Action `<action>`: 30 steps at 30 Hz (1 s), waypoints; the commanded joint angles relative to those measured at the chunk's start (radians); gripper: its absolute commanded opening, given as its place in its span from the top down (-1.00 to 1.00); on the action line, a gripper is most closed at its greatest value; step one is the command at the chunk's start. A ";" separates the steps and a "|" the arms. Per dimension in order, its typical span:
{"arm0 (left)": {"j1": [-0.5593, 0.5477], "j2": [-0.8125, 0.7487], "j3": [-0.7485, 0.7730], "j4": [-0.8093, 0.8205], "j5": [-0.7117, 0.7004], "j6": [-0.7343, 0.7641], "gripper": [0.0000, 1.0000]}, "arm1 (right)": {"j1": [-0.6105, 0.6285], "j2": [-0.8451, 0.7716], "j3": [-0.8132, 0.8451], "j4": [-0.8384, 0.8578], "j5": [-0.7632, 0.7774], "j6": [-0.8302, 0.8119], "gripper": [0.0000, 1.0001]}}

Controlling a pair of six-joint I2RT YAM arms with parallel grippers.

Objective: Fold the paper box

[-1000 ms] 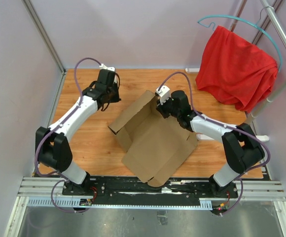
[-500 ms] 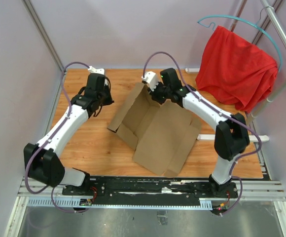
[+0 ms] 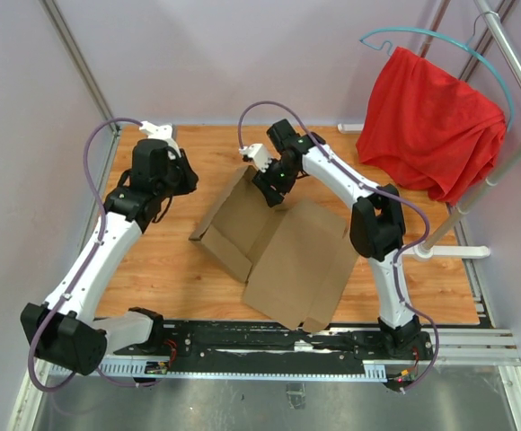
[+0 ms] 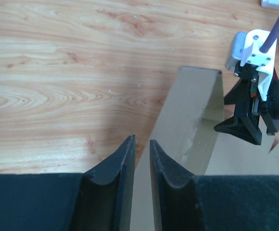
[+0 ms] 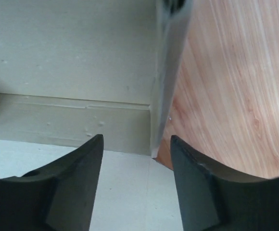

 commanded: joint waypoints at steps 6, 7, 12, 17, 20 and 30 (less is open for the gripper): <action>0.003 0.062 0.000 -0.006 0.129 0.043 0.50 | 0.020 -0.180 -0.132 0.122 -0.002 0.044 -0.42; 0.004 0.065 0.004 -0.008 0.134 0.045 0.49 | 0.020 -0.208 -0.157 0.145 0.010 0.051 -0.43; 0.003 0.111 0.031 -0.025 0.136 0.057 0.48 | 0.019 -0.383 -0.310 0.248 0.095 0.113 -0.46; 0.004 0.200 0.023 -0.001 0.109 0.051 0.48 | 0.020 -0.622 -0.566 0.424 0.220 0.319 -0.39; 0.003 0.273 0.019 0.015 0.067 0.037 0.48 | 0.024 -0.762 -0.734 0.497 0.207 0.433 -0.33; 0.003 0.461 0.098 0.004 -0.089 0.016 0.48 | 0.108 -1.123 -1.149 0.640 0.204 0.533 -0.26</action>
